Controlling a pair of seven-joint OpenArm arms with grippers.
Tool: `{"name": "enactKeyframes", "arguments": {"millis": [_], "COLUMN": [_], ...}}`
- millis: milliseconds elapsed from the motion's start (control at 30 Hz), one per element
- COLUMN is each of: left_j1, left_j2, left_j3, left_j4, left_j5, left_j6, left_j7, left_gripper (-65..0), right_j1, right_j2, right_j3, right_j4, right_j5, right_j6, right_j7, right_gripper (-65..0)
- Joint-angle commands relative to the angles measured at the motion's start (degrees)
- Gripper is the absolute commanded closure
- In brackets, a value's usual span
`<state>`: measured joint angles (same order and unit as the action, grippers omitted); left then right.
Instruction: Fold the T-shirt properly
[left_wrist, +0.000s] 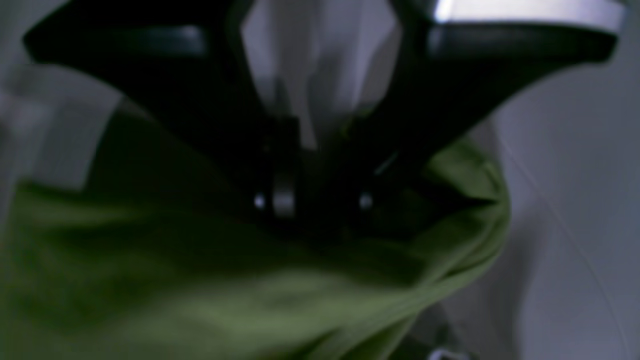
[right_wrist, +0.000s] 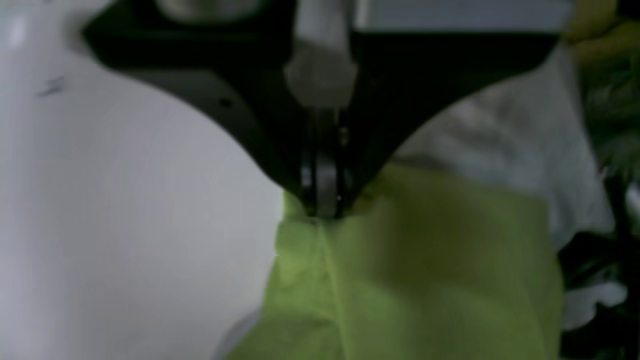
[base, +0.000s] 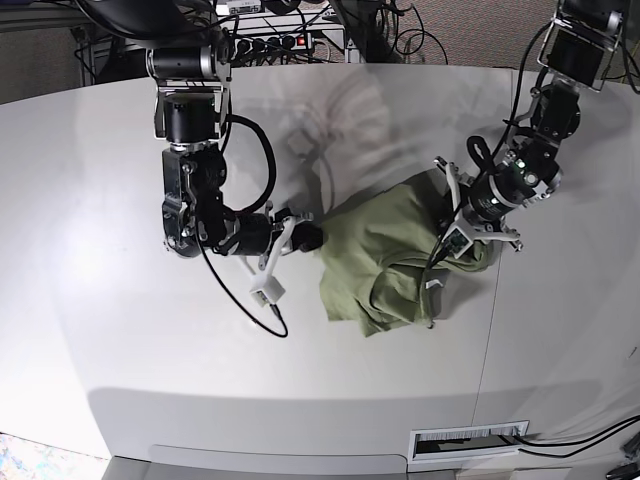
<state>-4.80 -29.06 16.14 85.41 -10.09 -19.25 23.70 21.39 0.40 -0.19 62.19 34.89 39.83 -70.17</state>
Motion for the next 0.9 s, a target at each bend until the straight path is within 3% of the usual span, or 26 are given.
{"name": "enactKeyframes", "arguments": {"millis": [0,167,400,667,767,867], "left_j1": [-1.29,-3.72,-10.12,-13.66,-15.19,-15.3], "left_j2": [-0.57,-0.33,-0.39,-4.5,-6.71,-9.94], "left_j3": [-0.31,-0.31,-0.31,-0.31,-0.33,-0.33], "left_j4": [0.83,0.63,-6.03,-8.22,-8.2,-7.56], "left_j5": [-0.26,-0.59,-0.57,-0.59,-1.29,-6.34], "left_j6": [0.37,0.37,0.37,0.2,0.24,0.2], "left_j7": [-2.08,-3.21,-3.21,-4.35,0.46,4.72], "left_gripper": [-14.8,-14.8,-14.8,-14.8,-14.8,-14.8], "right_j1": [0.83,0.22,-1.73,-1.73,-1.73,-1.73], "right_j2": [-0.59,-1.01,-0.98,-0.37,-0.37,-0.37], "right_j3": [-0.63,-7.58,-17.2,-13.11,-11.02,-8.41], "right_j4": [1.53,7.61,17.49,19.89,19.91,20.15], "right_j5": [1.29,7.56,6.01,4.76,4.74,4.7], "right_j6": [0.17,0.17,0.17,0.17,0.17,0.17], "right_j7": [-2.67,-6.58,-5.86,-5.9,-7.39,-8.81], "right_gripper": [0.0,0.0,0.0,0.0,0.0,0.0]}}
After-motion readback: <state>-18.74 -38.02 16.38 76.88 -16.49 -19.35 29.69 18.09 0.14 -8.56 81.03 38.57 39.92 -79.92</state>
